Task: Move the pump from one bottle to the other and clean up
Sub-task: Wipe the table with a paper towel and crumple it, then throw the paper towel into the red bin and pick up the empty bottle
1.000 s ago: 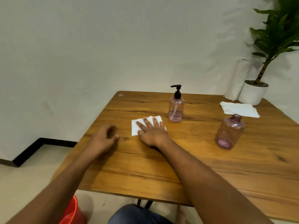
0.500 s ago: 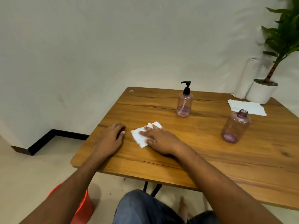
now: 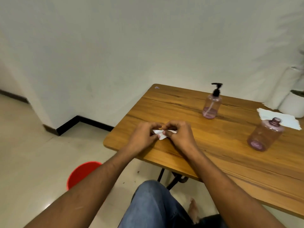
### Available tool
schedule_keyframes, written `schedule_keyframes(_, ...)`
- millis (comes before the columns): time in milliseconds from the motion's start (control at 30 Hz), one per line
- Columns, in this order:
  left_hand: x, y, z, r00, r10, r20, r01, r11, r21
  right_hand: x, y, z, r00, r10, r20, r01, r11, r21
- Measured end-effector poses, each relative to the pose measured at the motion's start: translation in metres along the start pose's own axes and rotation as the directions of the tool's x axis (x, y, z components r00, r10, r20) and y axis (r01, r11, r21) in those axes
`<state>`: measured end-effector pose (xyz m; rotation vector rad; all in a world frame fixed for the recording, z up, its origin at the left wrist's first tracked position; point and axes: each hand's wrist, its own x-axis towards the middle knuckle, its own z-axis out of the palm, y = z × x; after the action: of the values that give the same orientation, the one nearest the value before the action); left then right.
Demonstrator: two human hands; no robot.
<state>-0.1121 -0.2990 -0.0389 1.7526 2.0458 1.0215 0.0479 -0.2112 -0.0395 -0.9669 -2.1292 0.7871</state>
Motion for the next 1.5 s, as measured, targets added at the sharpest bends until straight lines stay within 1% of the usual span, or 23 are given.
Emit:
schedule_keyframes(33,-0.006,-0.002,-0.006,0.999,-0.011,-0.043,0.012,0.999,0.038,-0.001,-0.002,0.007,1.0,-0.005,0.002,0.005,1.0,0.008)
schedule_keyframes(67,-0.009,-0.002,-0.01,0.996,-0.006,-0.092,0.014,0.996,0.083,-0.001,-0.002,0.011,1.0,-0.014,-0.005,0.014,0.999,-0.036)
schedule_keyframes(167,-0.024,-0.018,-0.032,0.977,0.004,-0.212,0.043,0.975,0.217,-0.001,-0.012,0.026,0.999,-0.038,-0.013,0.031,0.94,-0.339)
schedule_keyframes(200,-0.028,-0.024,-0.039,0.972,0.009,-0.237,0.052,0.967,0.25,-0.001,-0.019,0.031,0.999,-0.043,0.008,0.042,0.919,-0.391)
schedule_keyframes(267,-0.04,-0.04,-0.056,0.957,0.011,-0.289,0.071,0.96,0.271,-0.002,-0.038,0.047,0.993,-0.077,0.089,0.105,0.923,-0.37)
schedule_keyframes(333,-0.054,-0.056,-0.076,0.932,0.01,-0.362,0.081,0.968,0.236,-0.006,-0.062,0.065,0.985,-0.118,0.128,0.15,0.946,-0.288)
schedule_keyframes(433,-0.091,-0.105,-0.118,0.879,-0.049,-0.475,0.122,0.985,0.123,-0.008,-0.105,0.118,0.968,-0.206,0.142,0.23,0.957,-0.177)
schedule_keyframes(500,-0.123,-0.138,-0.141,0.845,-0.108,-0.524,0.136,0.991,0.015,-0.016,-0.127,0.155,0.952,-0.245,0.186,0.271,0.953,-0.133)
schedule_keyframes(567,-0.156,-0.172,-0.156,0.822,-0.208,-0.53,0.192,0.978,-0.086,-0.027,-0.141,0.195,0.927,-0.281,0.246,0.32,0.939,-0.131)
schedule_keyframes(633,-0.184,-0.209,-0.16,0.812,-0.306,-0.496,0.275,0.952,-0.136,-0.039,-0.148,0.234,0.9,-0.299,0.317,0.367,0.911,-0.185)
schedule_keyframes(667,-0.193,-0.225,-0.159,0.807,-0.349,-0.476,0.316,0.937,-0.151,-0.043,-0.147,0.251,0.891,-0.283,0.355,0.372,0.904,-0.213)
schedule_keyframes(733,-0.201,-0.258,-0.15,0.768,-0.452,-0.455,0.423,0.89,-0.17,-0.043,-0.142,0.287,0.887,-0.217,0.408,0.339,0.906,-0.254)
schedule_keyframes(867,-0.19,-0.314,-0.122,0.664,-0.539,-0.518,0.598,0.799,-0.065,-0.021,-0.118,0.352,0.887,-0.079,0.455,0.228,0.932,-0.283)
schedule_keyframes(933,-0.179,-0.338,-0.108,0.673,-0.551,-0.493,0.631,0.776,-0.005,-0.012,-0.104,0.375,0.878,-0.018,0.478,0.182,0.937,-0.299)
schedule_keyframes(1000,-0.173,-0.356,-0.094,0.713,-0.602,-0.359,0.68,0.72,0.14,-0.006,-0.089,0.388,0.864,0.057,0.5,0.141,0.926,-0.35)
schedule_keyframes(1067,-0.172,-0.364,-0.082,0.734,-0.656,-0.176,0.678,0.686,0.266,-0.006,-0.076,0.39,0.857,0.125,0.499,0.077,0.928,-0.365)
schedule_keyframes(1100,-0.171,-0.365,-0.073,0.73,-0.678,-0.091,0.672,0.685,0.281,-0.008,-0.069,0.387,0.855,0.141,0.499,0.051,0.934,-0.353)
schedule_keyframes(1167,-0.174,-0.359,-0.059,0.72,-0.693,-0.045,0.681,0.692,0.242,-0.014,-0.061,0.377,0.847,0.14,0.512,0.033,0.949,-0.314)
schedule_keyframes(1233,-0.176,-0.354,-0.051,0.71,-0.698,-0.091,0.703,0.695,0.154,-0.023,-0.055,0.357,0.853,0.123,0.507,0.011,0.967,-0.254)
schedule_keyframes(1300,-0.165,-0.333,-0.05,0.733,-0.657,-0.176,0.671,0.74,0.031,-0.034,-0.053,0.328,0.879,0.072,0.472,0.009,0.986,-0.168)
schedule_keyframes(1367,-0.145,-0.295,-0.054,0.794,-0.526,-0.305,0.545,0.838,-0.027,-0.051,-0.057,0.287,0.907,-0.019,0.42,0.044,0.998,-0.049)
schedule_keyframes(1400,-0.134,-0.267,-0.059,0.802,-0.467,-0.373,0.483,0.874,-0.055,-0.064,-0.064,0.266,0.919,-0.075,0.387,0.073,0.997,0.02)
schedule_keyframes(1500,-0.095,-0.207,-0.076,0.821,-0.347,-0.454,0.311,0.938,-0.155,-0.096,-0.081,0.183,0.953,-0.264,0.15,0.242,0.958,0.152)
